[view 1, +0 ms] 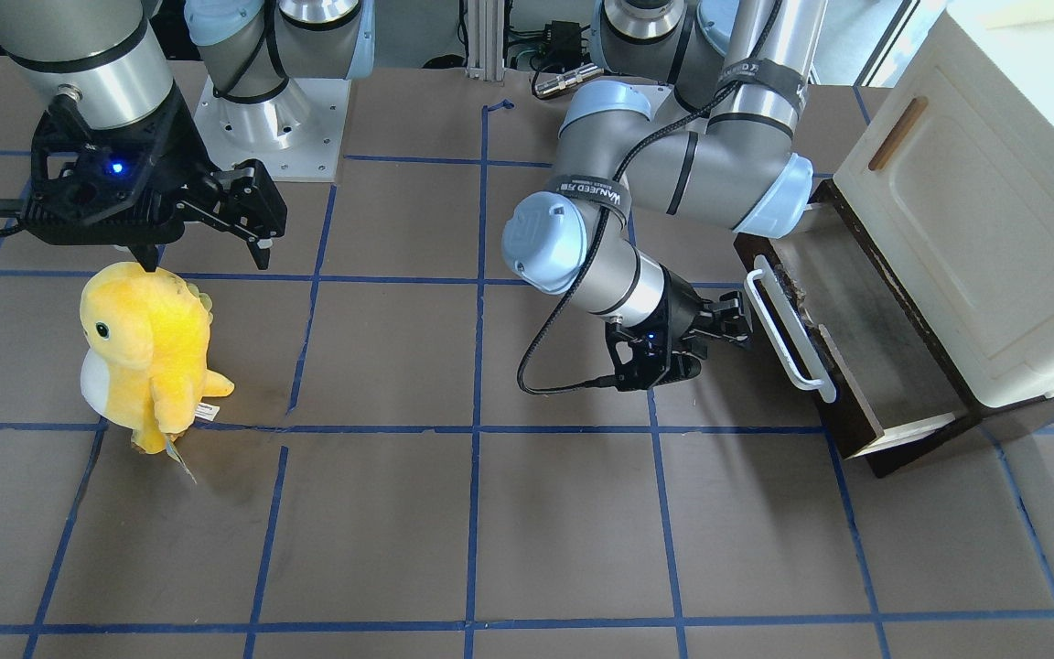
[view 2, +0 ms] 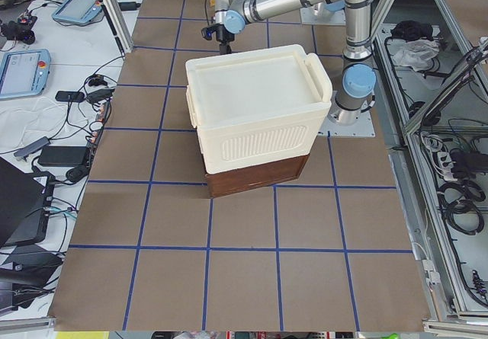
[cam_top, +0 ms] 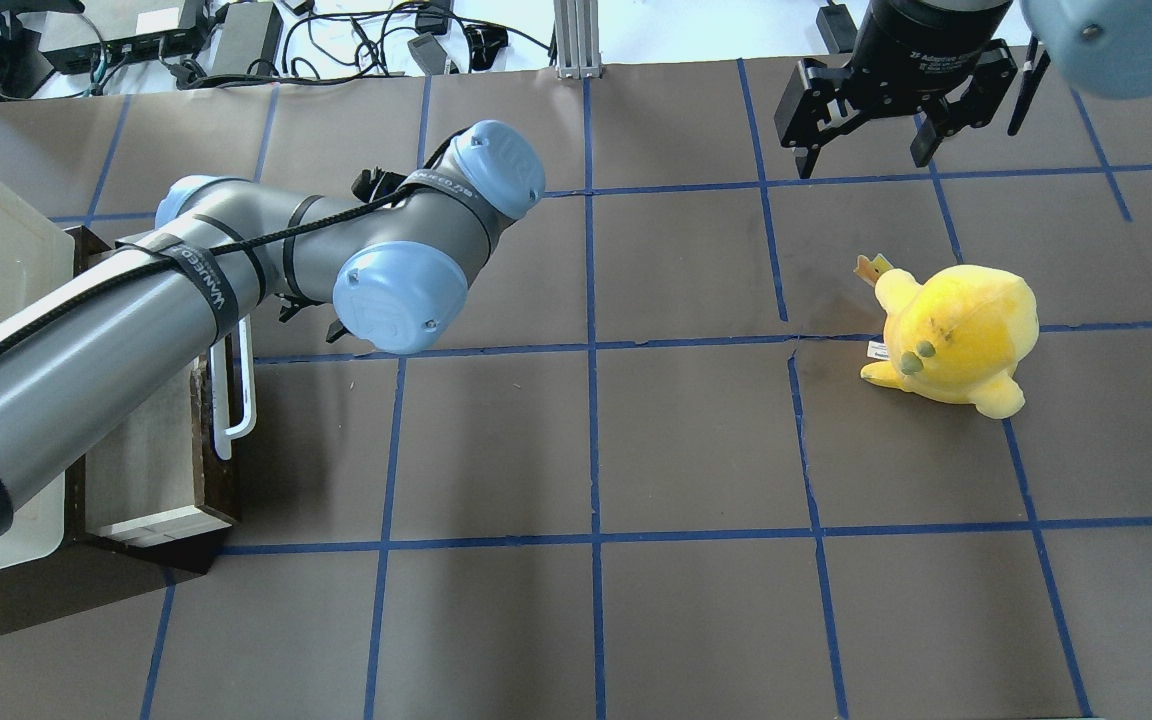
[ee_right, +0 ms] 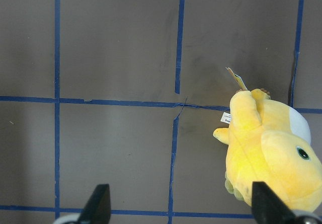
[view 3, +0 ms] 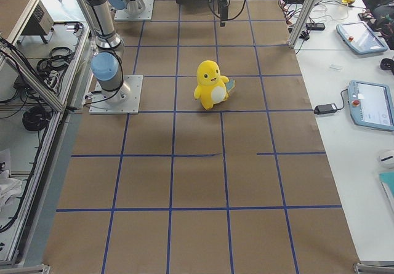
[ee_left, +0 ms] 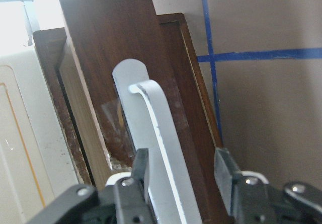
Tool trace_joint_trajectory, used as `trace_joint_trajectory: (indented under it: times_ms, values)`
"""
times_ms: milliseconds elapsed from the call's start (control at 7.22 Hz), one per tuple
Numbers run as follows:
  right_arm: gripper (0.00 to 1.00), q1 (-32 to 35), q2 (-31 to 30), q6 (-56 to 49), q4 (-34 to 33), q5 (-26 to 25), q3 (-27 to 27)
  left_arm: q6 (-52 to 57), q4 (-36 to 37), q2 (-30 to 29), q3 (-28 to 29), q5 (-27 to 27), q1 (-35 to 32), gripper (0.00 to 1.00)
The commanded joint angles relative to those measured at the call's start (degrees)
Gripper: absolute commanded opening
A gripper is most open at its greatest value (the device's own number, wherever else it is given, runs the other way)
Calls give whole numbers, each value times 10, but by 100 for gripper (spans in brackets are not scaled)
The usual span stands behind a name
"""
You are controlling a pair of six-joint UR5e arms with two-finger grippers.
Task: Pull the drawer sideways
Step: 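Open the left gripper and lift it away from the handle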
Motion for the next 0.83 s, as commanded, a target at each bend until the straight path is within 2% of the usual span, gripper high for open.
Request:
trace_joint_trajectory:
  times_ms: [0, 138, 277, 692]
  values:
    - [100, 0, 0, 0, 0, 0, 0, 49, 1, 52, 42, -143, -13, 63]
    - [100, 0, 0, 0, 0, 0, 0, 49, 1, 78, 55, -211, -11, 63]
    - [100, 0, 0, 0, 0, 0, 0, 77, 1, 103, 60, -286, -1, 70]
    - [100, 0, 0, 0, 0, 0, 0, 130, -6, 176, 59, -395, 85, 92]
